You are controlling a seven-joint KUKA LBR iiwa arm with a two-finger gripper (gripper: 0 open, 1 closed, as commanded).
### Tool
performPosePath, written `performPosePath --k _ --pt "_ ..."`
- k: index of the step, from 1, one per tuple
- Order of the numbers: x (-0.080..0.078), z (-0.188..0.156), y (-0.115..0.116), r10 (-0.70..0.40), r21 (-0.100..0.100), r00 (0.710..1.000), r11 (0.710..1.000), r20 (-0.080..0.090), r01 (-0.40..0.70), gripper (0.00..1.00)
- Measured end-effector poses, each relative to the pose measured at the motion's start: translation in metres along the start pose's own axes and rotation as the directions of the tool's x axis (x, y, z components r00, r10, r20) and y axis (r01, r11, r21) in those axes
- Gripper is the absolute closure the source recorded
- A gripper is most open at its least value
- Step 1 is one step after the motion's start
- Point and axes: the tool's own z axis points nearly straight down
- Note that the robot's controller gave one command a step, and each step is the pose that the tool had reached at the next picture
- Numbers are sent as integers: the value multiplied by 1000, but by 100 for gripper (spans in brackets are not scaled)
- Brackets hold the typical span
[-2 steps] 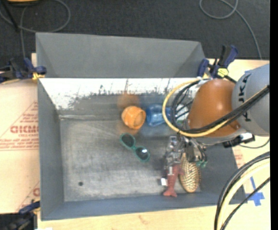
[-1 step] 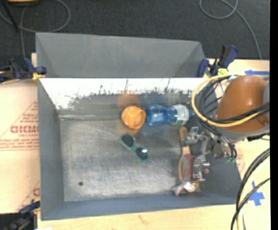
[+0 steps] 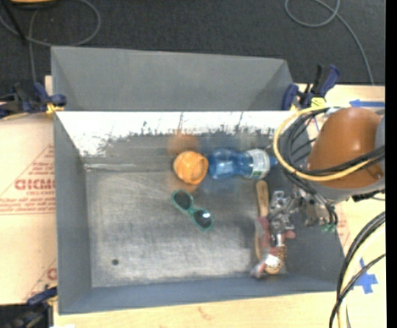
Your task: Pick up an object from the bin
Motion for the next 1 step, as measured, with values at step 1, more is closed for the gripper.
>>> performPosePath --k 1 --pt "0 0 0 1 0 1000 1000 0 -1 100"
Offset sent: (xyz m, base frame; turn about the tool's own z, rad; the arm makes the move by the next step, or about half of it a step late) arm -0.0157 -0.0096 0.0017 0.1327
